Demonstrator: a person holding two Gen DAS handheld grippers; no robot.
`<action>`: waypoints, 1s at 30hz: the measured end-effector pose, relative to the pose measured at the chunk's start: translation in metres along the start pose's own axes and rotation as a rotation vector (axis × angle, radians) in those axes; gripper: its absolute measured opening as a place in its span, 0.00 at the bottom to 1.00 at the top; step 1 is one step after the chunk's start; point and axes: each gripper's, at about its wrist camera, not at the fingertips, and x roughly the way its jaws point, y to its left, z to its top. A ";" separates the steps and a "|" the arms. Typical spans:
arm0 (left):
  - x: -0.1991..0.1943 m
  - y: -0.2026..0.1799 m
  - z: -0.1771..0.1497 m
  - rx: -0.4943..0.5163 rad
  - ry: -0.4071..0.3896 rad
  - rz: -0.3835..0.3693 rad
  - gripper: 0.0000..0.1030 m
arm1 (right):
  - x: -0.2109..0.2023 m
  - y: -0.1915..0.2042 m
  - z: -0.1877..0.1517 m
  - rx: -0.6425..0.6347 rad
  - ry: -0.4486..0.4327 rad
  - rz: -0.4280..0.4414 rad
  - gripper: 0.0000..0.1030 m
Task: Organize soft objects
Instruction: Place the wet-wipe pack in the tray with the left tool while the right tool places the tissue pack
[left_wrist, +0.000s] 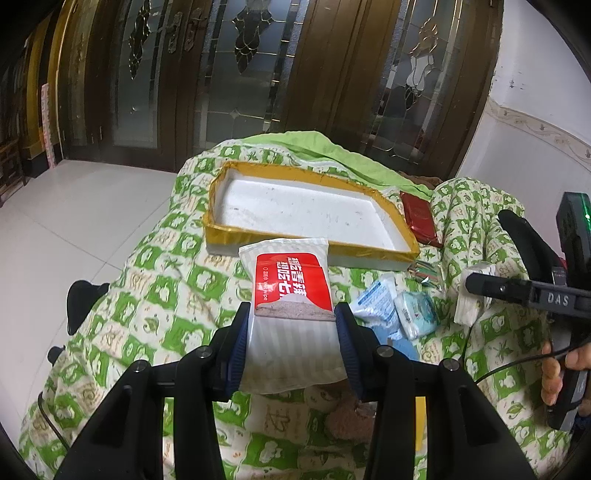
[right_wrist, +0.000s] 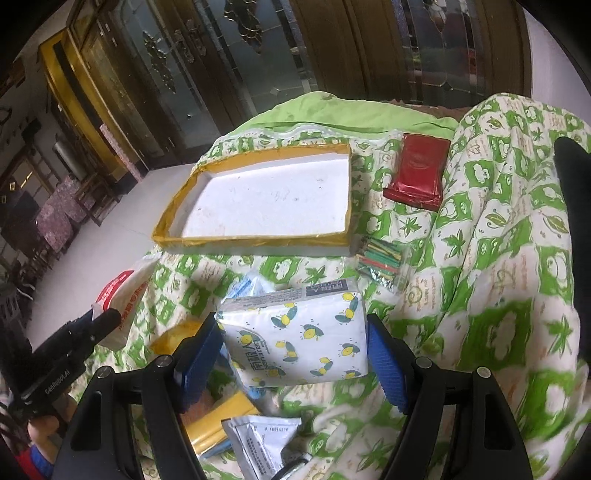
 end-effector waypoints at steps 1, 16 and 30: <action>0.001 -0.001 0.002 0.002 -0.001 -0.001 0.42 | 0.001 -0.002 0.004 0.008 0.005 0.005 0.78; 0.029 -0.008 0.036 0.025 0.000 0.007 0.42 | 0.029 -0.003 0.052 0.072 -0.004 0.036 0.78; 0.089 0.000 0.090 0.066 0.035 0.048 0.42 | 0.077 0.008 0.093 0.066 -0.003 0.029 0.78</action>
